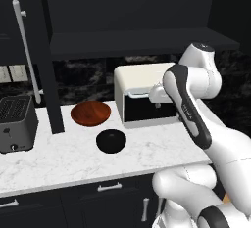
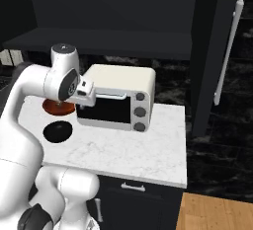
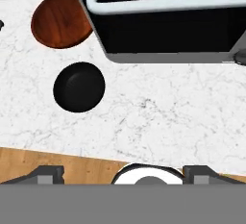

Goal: Pick up the bowls on the counter and stack them on top of one another in the open cabinet. Place the smaller bowl on top of the larger bowl.

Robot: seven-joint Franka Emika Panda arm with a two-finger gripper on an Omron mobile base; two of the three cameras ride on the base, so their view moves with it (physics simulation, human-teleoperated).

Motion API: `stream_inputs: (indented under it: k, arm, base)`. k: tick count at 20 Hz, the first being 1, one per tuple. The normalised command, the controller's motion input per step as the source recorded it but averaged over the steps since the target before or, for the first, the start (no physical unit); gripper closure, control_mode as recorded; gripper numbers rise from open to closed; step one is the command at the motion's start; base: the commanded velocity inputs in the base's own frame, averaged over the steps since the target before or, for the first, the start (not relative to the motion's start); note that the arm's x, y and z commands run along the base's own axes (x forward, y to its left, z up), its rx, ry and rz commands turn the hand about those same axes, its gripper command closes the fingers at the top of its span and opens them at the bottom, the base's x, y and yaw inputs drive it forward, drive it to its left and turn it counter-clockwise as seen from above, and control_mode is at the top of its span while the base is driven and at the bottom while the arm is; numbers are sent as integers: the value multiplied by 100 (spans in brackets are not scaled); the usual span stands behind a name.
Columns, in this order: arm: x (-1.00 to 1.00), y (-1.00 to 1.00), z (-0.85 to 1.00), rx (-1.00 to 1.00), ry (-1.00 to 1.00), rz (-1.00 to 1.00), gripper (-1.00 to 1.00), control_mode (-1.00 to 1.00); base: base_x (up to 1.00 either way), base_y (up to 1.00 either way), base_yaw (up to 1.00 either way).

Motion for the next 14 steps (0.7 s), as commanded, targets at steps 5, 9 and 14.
stream_inputs:
  k: [5, 9, 14]
  arm:
    - [0, 46, -54, 1, 5, 0, -100, -100]
    - [2, 34, -56, 0, 6, 0, -100, -100]
    - [1, 34, -58, 1, 6, 0, -100, -100]
  base:
    - [0, 0, 0]
    - [0, 0, 0]
    - [0, 0, 0]
